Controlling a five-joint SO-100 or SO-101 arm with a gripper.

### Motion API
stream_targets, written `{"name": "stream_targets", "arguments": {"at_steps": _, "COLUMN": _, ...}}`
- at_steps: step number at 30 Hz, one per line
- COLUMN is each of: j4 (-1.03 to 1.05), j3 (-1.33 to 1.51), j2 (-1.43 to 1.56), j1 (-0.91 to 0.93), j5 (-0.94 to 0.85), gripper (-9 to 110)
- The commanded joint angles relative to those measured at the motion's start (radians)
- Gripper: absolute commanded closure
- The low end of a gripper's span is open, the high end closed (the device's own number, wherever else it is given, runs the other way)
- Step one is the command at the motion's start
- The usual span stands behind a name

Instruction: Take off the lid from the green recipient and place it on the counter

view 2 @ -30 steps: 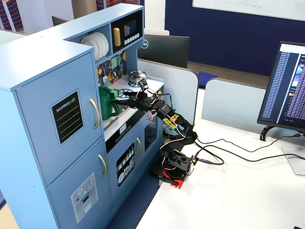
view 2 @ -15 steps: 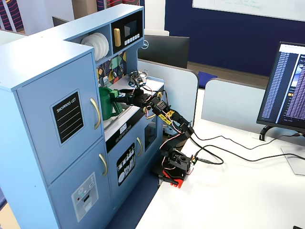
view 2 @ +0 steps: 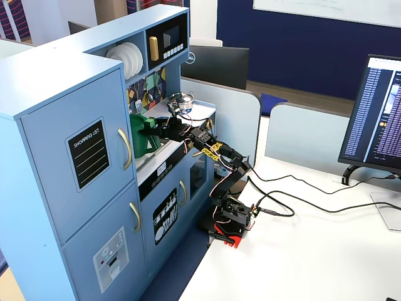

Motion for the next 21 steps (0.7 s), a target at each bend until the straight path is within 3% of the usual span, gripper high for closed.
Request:
{"name": "stream_targets", "arguments": {"at_steps": 1, "j4": -0.052, "j3": -0.092, "j2": -0.005, "j1": 0.012, "j5": 0.014, "gripper": 70}}
{"name": "stream_targets", "arguments": {"at_steps": 11, "j4": -0.054, "j3": -0.202, "j2": -0.069, "j1": 0.012, "j5": 0.034, "gripper": 73}}
{"name": "stream_targets", "arguments": {"at_steps": 15, "j4": 0.094, "j3": -0.356, "j2": -0.129, "j1": 0.031, "j5": 0.026, "gripper": 77}}
{"name": "stream_targets", "arguments": {"at_steps": 21, "j4": 0.109, "j3": -0.348, "j2": -0.132, "j1": 0.037, "j5": 0.029, "gripper": 76}}
